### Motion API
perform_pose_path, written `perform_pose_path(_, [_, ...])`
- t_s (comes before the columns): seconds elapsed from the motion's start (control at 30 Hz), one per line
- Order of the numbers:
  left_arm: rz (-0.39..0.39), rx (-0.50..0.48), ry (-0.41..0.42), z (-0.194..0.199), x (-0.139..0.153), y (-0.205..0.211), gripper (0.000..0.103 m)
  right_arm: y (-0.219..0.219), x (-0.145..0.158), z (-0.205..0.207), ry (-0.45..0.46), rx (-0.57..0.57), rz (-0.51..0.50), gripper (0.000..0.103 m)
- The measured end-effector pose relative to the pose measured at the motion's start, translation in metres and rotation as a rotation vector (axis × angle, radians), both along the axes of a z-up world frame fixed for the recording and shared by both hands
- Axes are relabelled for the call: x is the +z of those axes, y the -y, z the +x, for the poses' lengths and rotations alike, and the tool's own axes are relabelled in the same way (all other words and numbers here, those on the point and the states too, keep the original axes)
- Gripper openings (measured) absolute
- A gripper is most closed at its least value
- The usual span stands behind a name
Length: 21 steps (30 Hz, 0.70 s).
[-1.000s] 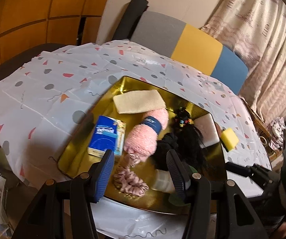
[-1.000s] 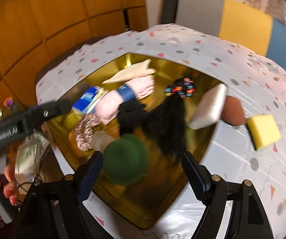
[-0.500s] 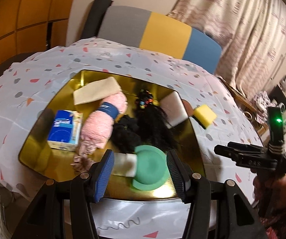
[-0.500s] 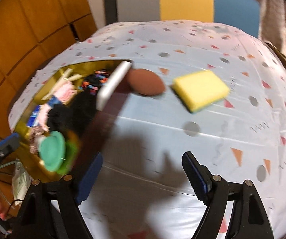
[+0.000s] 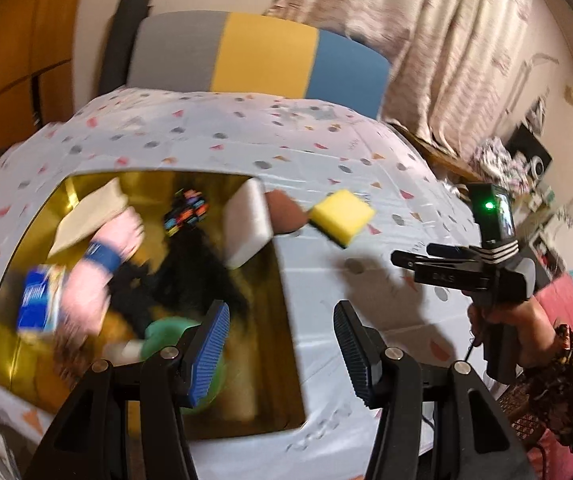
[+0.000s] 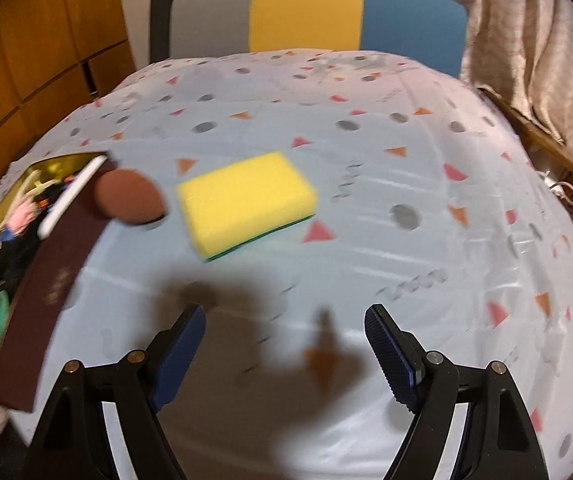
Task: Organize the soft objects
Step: 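Grasp the brown egg-shaped sponge with the left gripper while the right moves toward the yellow sponge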
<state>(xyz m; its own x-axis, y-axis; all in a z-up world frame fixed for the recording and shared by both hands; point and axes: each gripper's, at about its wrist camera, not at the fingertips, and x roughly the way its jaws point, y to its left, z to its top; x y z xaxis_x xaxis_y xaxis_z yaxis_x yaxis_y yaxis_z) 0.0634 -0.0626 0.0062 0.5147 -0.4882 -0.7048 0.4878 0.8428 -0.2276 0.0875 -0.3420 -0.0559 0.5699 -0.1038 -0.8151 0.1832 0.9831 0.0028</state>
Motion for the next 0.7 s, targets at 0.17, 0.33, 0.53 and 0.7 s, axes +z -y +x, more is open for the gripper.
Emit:
perform_pose_path(0.17, [0.162,-0.097,0.070,0.027,0.015,0.061,0.061,0.030,-0.009,-0.001,0.007,-0.079,0.146,0.083])
perform_pose_path(0.33, [0.316,-0.196,0.142,0.062,0.015,0.117,0.065,0.041,-0.001,-0.005,0.043,-0.114,0.270,0.083])
perform_pose_path(0.53, [0.463,-0.248,0.114,0.106,-0.018,0.157,0.065,0.045,0.005,-0.008,0.058,-0.125,0.331,0.084])
perform_pose_path(0.7, [0.594,-0.300,0.094,0.134,-0.043,0.177,0.066,0.057,0.000,-0.007,0.039,-0.161,0.416,0.084])
